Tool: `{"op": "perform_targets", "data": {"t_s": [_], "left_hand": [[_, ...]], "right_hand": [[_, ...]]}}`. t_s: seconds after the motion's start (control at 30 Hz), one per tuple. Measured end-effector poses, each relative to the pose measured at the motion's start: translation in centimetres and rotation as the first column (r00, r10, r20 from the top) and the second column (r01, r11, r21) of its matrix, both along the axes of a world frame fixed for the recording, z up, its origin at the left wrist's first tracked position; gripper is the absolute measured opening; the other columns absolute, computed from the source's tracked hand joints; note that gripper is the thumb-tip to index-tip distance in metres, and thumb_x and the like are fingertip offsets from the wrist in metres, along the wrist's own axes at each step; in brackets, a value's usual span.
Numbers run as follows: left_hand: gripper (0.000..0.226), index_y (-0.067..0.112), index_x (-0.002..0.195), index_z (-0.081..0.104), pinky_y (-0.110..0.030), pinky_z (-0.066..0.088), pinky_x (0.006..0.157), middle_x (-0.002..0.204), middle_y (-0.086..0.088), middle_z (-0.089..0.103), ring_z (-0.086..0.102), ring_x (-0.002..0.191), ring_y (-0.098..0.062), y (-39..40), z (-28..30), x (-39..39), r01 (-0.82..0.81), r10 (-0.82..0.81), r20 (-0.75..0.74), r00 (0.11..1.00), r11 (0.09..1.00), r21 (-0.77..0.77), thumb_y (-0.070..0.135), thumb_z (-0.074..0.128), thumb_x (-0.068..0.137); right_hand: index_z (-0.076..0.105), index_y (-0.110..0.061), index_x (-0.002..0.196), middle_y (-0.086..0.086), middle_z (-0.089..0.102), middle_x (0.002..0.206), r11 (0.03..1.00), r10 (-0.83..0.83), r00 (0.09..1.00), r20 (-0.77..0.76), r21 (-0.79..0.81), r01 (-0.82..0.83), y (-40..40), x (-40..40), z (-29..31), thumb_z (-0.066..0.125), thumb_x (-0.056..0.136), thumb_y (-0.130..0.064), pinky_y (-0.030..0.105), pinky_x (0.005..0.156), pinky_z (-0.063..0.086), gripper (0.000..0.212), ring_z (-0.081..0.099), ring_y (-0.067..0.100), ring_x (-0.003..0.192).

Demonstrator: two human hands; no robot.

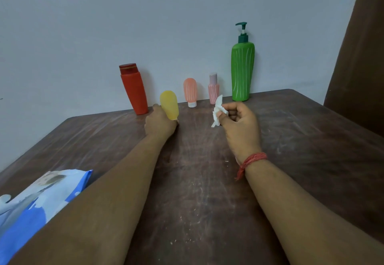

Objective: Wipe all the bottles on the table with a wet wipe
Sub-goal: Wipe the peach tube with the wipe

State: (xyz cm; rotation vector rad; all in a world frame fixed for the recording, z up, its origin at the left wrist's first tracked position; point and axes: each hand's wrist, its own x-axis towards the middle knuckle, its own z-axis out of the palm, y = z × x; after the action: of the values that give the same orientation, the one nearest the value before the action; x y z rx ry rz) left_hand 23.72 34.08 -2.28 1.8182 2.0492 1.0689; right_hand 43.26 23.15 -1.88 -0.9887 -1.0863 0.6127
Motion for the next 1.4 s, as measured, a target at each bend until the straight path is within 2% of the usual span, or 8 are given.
{"op": "perform_targets", "data": {"t_s": [0.77, 0.93, 1.03, 1.1, 1.17, 1.2, 1.27, 1.4], "left_hand": [[0.058, 0.002, 0.129, 0.038, -0.048, 0.049, 0.090, 0.125, -0.022, 0.059, 0.058, 0.115, -0.043, 7.9, 0.0, 0.3, -0.105, 0.105, 0.011, 0.994, 0.994, 0.023, 0.027, 0.071, 0.088], [0.095, 0.002, 0.142, 0.030, -0.045, 0.042, 0.103, 0.141, -0.017, 0.037, 0.044, 0.127, -0.036, 7.6, 0.4, 0.4, -0.166, 0.168, 0.100, 0.981, 0.986, -0.020, 0.046, 0.082, 0.076], [0.076, 0.002, 0.134, 0.038, -0.042, 0.044, 0.094, 0.134, -0.016, 0.040, 0.047, 0.120, -0.035, 6.2, 0.8, 1.1, -0.213, 0.191, 0.209, 0.959, 0.973, 0.089, 0.045, 0.075, 0.083], [0.048, 0.002, 0.116, 0.050, -0.040, 0.046, 0.084, 0.118, -0.016, 0.050, 0.054, 0.104, -0.033, 5.3, 1.1, 1.8, -0.104, 0.088, 0.058, 0.994, 0.922, 0.372, 0.035, 0.070, 0.087], [0.038, 0.004, 0.107, 0.055, -0.042, 0.047, 0.082, 0.108, -0.015, 0.055, 0.054, 0.096, -0.032, 5.1, 1.7, 2.6, 0.179, 0.015, -0.342, 0.940, 0.829, 0.530, 0.029, 0.071, 0.084], [0.041, 0.005, 0.112, 0.057, -0.044, 0.048, 0.084, 0.112, -0.015, 0.057, 0.055, 0.099, -0.033, 5.5, 2.2, 3.1, 0.299, 0.009, -0.506, 0.862, 0.799, 0.522, 0.028, 0.073, 0.083], [0.057, 0.004, 0.129, 0.053, -0.045, 0.047, 0.093, 0.130, -0.017, 0.055, 0.053, 0.113, -0.036, 6.6, 3.6, 4.1, 0.412, -0.047, -0.656, 0.753, 0.811, 0.415, 0.025, 0.076, 0.082], [0.061, 0.004, 0.142, 0.043, -0.042, 0.041, 0.106, 0.144, -0.015, 0.048, 0.043, 0.132, -0.034, 8.4, 5.7, 5.3, 0.399, -0.165, -0.657, 0.735, 0.890, 0.222, 0.018, 0.070, 0.090]], "right_hand": [[0.069, -0.028, 0.085, -0.008, 0.074, 0.084, 1.000, 0.011, 1.000, -0.020, -0.009, -0.011, 0.1, -0.3, -0.3, 0.071, 0.088, -0.008, 0.033, 0.077, 0.058, 0.020, 0.071, 0.012, 0.082], [0.069, -0.028, 0.088, -0.007, 0.075, 0.087, 0.999, 0.027, 0.999, -0.018, -0.019, -0.027, 0.2, -0.3, -0.3, 0.072, 0.088, -0.011, 0.033, 0.078, 0.058, 0.017, 0.072, 0.013, 0.084], [0.070, -0.027, 0.087, -0.006, 0.075, 0.087, 0.999, 0.024, 0.999, -0.035, -0.030, -0.025, 0.2, -0.4, -0.3, 0.072, 0.088, -0.010, 0.036, 0.079, 0.059, 0.018, 0.072, 0.014, 0.083], [0.069, -0.027, 0.087, -0.005, 0.074, 0.086, 0.999, 0.023, 0.999, -0.042, -0.036, -0.024, 0.1, -0.5, -0.3, 0.072, 0.088, -0.009, 0.038, 0.080, 0.059, 0.019, 0.071, 0.014, 0.082], [0.069, -0.027, 0.085, -0.004, 0.074, 0.085, 0.999, 0.022, 0.999, -0.046, -0.035, -0.024, 0.0, -0.6, -0.3, 0.072, 0.087, -0.008, 0.040, 0.080, 0.059, 0.020, 0.071, 0.016, 0.081], [0.069, -0.028, 0.085, -0.004, 0.074, 0.085, 0.999, 0.020, 0.999, -0.044, -0.032, -0.022, 0.1, -0.6, -0.4, 0.072, 0.087, -0.008, 0.041, 0.081, 0.059, 0.020, 0.071, 0.017, 0.082], [0.069, -0.028, 0.085, -0.003, 0.074, 0.086, 0.999, 0.014, 0.999, -0.041, -0.033, -0.016, 0.2, -0.6, -0.5, 0.072, 0.087, -0.008, 0.042, 0.081, 0.059, 0.020, 0.071, 0.018, 0.082], [0.070, -0.027, 0.085, -0.003, 0.074, 0.086, 0.999, 0.011, 0.999, -0.046, -0.031, -0.012, 0.3, -0.4, -0.6, 0.072, 0.088, -0.009, 0.040, 0.079, 0.059, 0.019, 0.071, 0.017, 0.083]]}}
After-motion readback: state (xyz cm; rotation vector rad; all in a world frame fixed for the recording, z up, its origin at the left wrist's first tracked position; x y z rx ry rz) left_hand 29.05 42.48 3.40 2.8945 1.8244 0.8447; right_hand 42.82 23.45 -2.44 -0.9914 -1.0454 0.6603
